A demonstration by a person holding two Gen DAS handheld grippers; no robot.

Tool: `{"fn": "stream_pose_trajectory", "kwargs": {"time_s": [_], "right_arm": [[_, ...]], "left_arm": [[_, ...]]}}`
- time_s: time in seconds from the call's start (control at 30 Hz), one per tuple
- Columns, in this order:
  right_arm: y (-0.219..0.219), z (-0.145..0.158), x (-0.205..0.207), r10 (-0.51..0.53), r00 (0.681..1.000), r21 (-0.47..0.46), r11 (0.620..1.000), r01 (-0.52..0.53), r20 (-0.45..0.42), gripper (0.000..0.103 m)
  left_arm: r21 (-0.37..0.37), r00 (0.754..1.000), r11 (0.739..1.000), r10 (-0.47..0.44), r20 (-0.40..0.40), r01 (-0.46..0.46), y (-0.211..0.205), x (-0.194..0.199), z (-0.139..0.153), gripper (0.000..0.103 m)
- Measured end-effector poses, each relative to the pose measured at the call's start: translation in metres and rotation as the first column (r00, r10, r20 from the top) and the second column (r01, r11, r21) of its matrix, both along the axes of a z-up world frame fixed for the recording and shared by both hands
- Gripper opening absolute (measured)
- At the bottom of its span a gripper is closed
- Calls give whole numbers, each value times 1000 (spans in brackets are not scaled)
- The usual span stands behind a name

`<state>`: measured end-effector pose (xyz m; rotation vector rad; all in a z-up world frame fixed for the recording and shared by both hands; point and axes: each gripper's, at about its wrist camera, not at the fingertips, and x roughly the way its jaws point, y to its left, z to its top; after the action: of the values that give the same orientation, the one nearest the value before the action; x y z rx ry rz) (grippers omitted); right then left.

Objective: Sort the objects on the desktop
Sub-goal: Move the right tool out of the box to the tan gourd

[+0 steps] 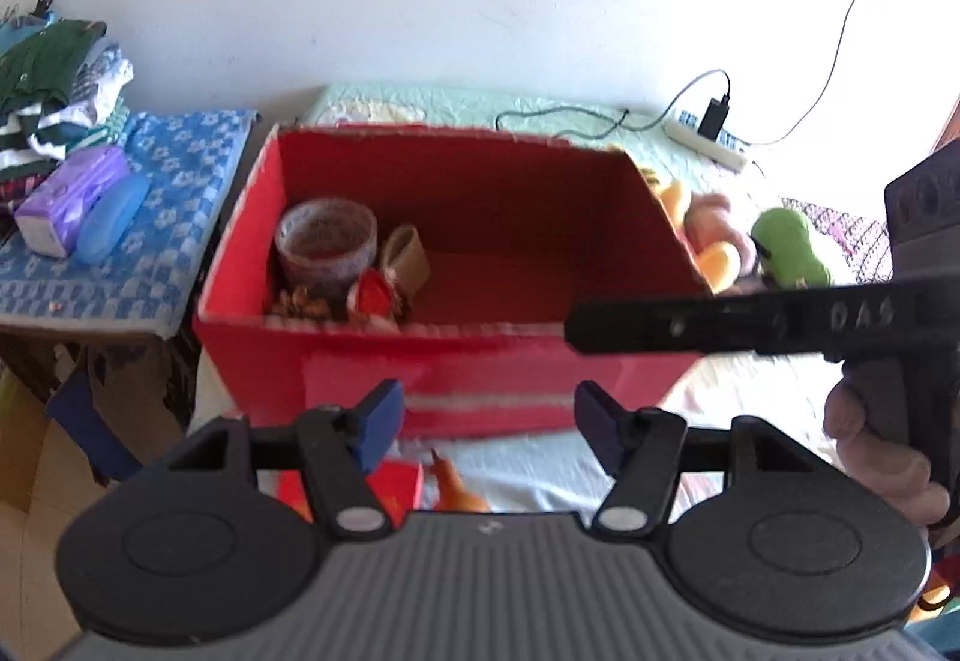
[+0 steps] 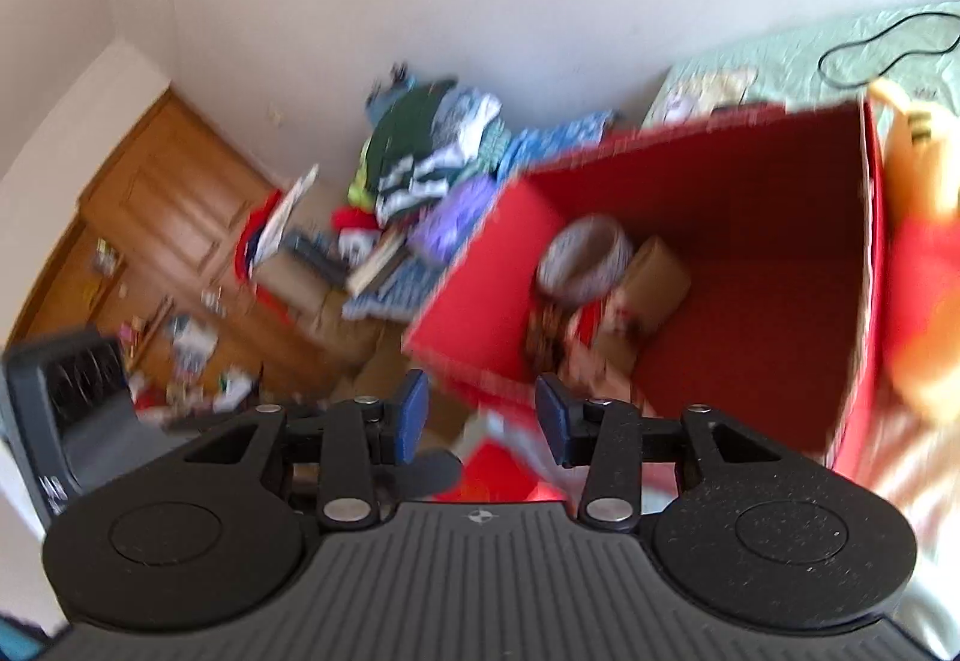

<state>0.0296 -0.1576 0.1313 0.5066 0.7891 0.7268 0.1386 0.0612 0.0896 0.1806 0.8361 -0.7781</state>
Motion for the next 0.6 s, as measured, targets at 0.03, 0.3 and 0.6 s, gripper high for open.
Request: {"fn": "stream_pose_trajectory", "kwargs": {"time_s": [0.03,0.3,0.6], "right_arm": [[0,-4,-4,15,1000,-9,1000,-15,-5,44],[-13,-54,-10,-16,981,2,1000,17,-195,44],[5,-76,-13,-4,963,-29,1000,-3,-269,44]], "left_arm": [[-4,1000,1000,4,-21,-4,1,-5,-4,66],[82,992,997,21,-128,-11,-14,-32,-46,64],[167,977,984,97,-191,-65,-30,-24,-94,65]]}}
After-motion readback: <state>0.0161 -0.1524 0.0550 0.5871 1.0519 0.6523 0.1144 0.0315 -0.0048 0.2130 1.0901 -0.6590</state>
